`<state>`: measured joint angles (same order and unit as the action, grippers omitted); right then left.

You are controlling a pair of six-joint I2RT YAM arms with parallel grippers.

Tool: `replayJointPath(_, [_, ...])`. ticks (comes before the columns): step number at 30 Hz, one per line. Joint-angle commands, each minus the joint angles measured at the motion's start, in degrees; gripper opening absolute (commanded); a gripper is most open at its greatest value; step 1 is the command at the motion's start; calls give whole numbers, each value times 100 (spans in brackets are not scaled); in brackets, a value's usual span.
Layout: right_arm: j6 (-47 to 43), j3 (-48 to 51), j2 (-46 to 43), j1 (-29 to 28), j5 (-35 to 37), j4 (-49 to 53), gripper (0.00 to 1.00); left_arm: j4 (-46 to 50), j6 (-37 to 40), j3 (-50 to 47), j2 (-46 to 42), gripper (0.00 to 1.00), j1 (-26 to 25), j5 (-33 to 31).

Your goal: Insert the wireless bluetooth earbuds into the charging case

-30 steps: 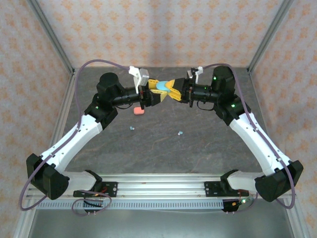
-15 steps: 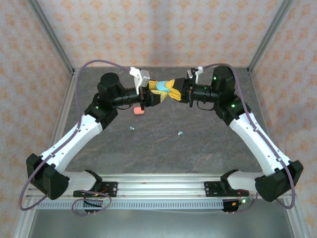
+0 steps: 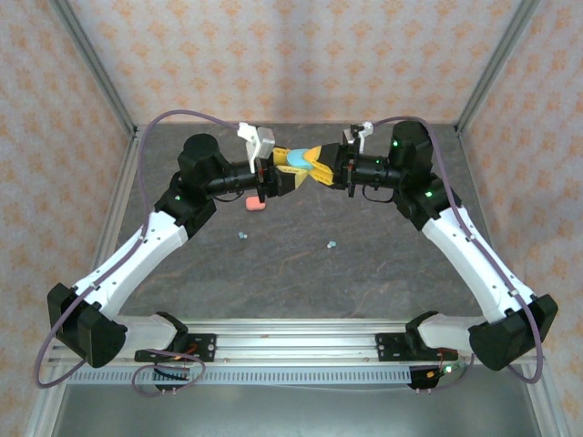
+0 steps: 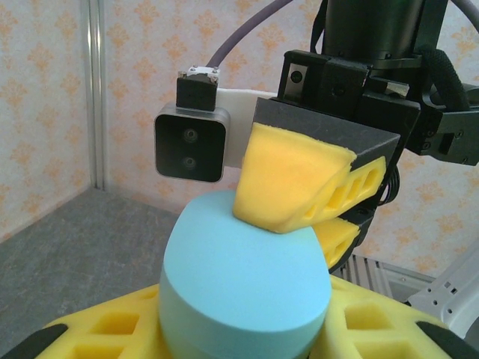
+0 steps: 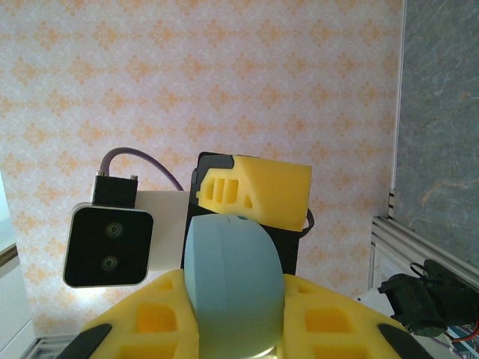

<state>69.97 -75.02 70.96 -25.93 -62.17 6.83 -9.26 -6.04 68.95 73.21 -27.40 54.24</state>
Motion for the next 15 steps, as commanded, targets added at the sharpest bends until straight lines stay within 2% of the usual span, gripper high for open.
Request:
replayJointPath(1, [237,-83,-72,-26,-321,106,16,-415,-159,109,-186,43,-47,78])
replayJointPath(9, [278,-79,-45,-27,-358,30,16,-423,-247,101,-193,46,-54,96])
replayJointPath(15, [303,-81,-41,-26,-386,-1,16,-409,-253,119,-159,43,-49,153])
